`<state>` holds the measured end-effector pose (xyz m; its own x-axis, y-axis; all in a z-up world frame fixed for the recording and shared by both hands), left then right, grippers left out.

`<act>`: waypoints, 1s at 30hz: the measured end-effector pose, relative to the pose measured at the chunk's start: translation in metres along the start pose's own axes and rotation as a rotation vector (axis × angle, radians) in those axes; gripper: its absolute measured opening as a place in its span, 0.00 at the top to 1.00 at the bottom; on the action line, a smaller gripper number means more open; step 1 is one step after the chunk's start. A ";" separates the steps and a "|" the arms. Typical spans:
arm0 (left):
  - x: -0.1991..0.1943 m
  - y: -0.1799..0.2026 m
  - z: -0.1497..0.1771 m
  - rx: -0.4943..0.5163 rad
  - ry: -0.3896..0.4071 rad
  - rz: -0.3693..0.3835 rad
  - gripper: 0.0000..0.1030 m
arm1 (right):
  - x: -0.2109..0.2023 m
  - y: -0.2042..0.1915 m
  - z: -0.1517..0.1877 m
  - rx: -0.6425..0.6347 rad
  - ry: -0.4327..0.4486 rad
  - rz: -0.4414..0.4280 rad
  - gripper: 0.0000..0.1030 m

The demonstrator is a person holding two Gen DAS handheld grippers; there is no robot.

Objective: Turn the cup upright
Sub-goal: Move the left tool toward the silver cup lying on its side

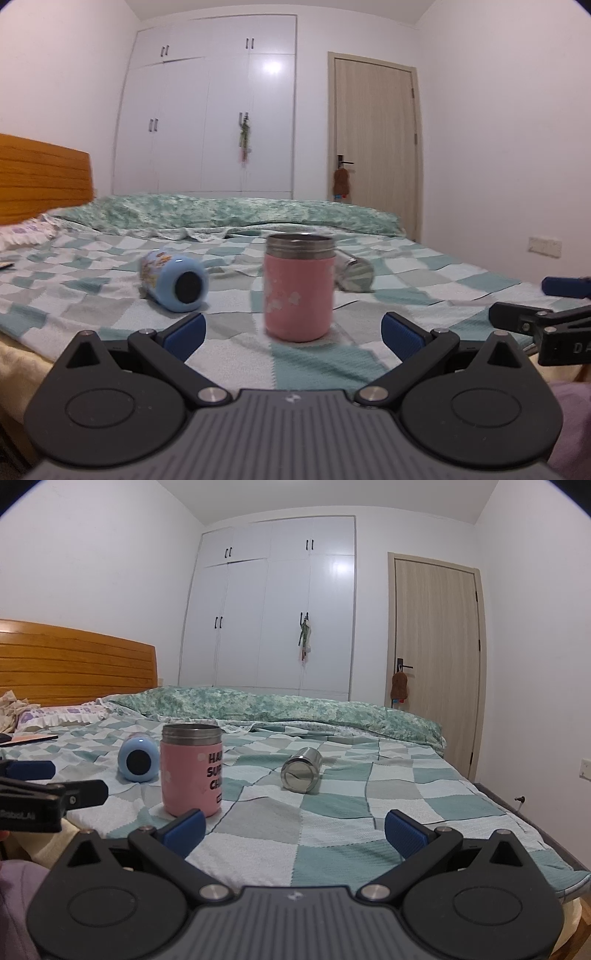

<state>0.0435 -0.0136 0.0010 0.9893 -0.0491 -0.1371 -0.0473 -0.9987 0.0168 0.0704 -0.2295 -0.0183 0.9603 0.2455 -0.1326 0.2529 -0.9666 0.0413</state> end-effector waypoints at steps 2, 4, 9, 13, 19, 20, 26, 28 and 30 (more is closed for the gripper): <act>0.005 0.006 -0.007 -0.016 -0.006 0.037 0.00 | 0.002 0.009 -0.003 0.012 -0.006 0.002 0.00; 0.012 0.016 -0.018 -0.013 -0.003 0.065 0.00 | 0.003 0.020 -0.007 0.016 -0.012 0.015 0.00; 0.036 0.047 -0.045 0.030 0.010 0.143 0.00 | 0.023 0.048 -0.026 0.005 -0.027 0.029 0.00; 0.073 0.073 -0.068 0.044 -0.025 0.179 0.00 | 0.047 0.074 -0.040 -0.007 -0.055 0.023 0.00; 0.142 0.105 -0.096 0.074 -0.070 0.192 0.00 | 0.096 0.113 -0.055 -0.039 -0.102 0.011 0.00; 0.152 0.109 -0.098 0.077 -0.081 0.187 0.00 | 0.105 0.119 -0.057 -0.041 -0.111 0.007 0.00; 0.222 0.131 -0.106 0.084 -0.157 0.156 0.00 | 0.165 0.151 -0.064 -0.047 -0.176 -0.040 0.00; 0.243 0.137 -0.108 0.090 -0.175 0.142 0.00 | 0.186 0.162 -0.064 -0.061 -0.198 -0.051 0.00; 0.263 0.143 -0.107 0.099 -0.200 0.113 0.00 | 0.206 0.172 -0.066 -0.074 -0.213 -0.059 0.00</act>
<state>0.3119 -0.1678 0.0728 0.9305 -0.1517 -0.3335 -0.1789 -0.9825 -0.0521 0.3193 -0.3401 0.0266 0.8991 0.2726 -0.3426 0.3230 -0.9412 0.0988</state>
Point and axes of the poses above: each gripper's, at about its wrist camera, not at the fingertips, and x roughly the way its jaws point, y to its right, z to its underside, the point moved 4 cm from there along x, roughly the way its jaws point, and after that the axes turned 2 degrees about y, right-handed, at the moved point
